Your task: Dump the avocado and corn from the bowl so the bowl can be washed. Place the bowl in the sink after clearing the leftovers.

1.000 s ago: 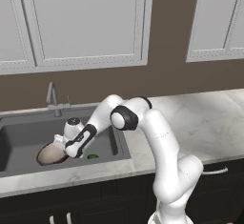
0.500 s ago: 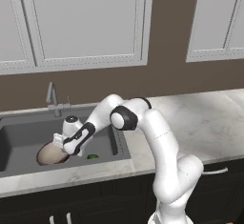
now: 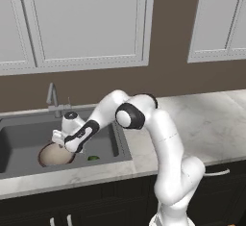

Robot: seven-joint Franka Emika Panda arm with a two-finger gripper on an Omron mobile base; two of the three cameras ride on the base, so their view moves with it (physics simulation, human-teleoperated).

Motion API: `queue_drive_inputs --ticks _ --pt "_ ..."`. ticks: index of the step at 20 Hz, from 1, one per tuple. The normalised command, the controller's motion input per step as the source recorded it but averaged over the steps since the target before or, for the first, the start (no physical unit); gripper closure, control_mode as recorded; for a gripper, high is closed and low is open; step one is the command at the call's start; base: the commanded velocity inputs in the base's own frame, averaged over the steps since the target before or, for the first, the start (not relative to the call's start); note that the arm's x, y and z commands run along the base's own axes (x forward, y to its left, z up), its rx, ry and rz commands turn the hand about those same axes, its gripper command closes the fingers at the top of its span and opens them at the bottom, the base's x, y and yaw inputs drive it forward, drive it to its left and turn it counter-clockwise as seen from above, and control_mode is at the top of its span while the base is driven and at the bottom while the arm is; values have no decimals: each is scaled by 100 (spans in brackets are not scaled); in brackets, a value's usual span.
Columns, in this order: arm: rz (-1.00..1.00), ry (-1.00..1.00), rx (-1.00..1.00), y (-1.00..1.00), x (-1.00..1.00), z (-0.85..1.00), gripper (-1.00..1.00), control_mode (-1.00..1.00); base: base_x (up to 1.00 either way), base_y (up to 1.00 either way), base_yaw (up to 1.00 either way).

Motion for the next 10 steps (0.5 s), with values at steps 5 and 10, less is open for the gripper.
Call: queue_drive_inputs --ticks 5,10 --pt "-3 -20 0 -29 -75 100 -100 -100 0 0 0" --pt "-1 -19 0 -80 -97 84 -100 -100 0 0 0"
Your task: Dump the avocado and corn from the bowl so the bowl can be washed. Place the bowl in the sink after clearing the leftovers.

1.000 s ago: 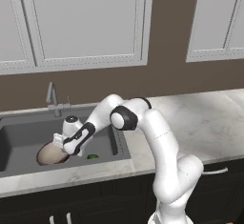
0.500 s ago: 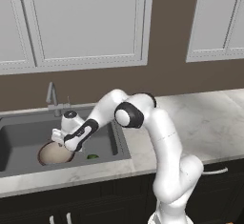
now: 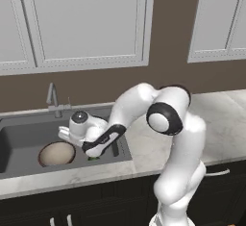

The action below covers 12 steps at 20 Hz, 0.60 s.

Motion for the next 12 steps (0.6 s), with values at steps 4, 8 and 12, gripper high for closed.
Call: queue_drive_inputs --ticks 4,8,12 --pt "-3 -17 0 -99 -100 89 -100 -100 0 0 0" --pt "-4 -16 1 -100 -100 97 -100 -100 0 0 0" --pt "-10 -15 3 -96 -93 100 -100 -100 0 0 0"
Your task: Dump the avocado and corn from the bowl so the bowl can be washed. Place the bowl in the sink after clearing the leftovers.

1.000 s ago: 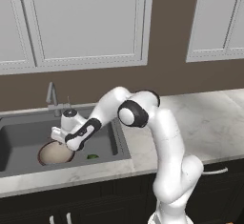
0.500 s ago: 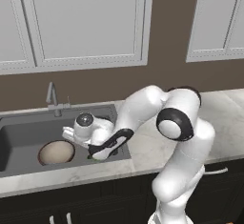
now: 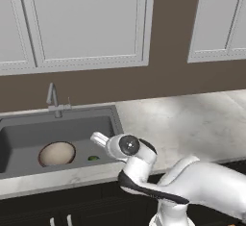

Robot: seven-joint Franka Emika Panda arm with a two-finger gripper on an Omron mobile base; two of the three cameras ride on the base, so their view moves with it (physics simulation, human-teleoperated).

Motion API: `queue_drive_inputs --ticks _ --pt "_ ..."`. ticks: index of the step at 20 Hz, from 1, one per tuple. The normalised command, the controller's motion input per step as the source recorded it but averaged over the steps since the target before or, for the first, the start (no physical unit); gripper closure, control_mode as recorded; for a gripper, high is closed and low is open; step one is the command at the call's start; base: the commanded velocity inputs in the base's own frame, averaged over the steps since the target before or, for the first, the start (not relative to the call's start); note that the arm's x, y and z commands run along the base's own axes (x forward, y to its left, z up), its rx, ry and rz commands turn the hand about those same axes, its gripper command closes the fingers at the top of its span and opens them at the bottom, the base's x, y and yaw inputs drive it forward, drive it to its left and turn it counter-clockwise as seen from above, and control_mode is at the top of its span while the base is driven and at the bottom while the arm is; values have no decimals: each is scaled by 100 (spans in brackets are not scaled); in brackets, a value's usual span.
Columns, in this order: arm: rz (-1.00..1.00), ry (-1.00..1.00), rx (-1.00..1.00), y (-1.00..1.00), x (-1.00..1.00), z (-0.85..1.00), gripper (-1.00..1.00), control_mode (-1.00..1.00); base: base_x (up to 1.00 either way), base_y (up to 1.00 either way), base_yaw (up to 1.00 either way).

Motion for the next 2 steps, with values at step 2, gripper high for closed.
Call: queue_drive_inputs --ticks 2 --pt "-15 -14 7 -83 -77 100 -100 -100 0 0 0"
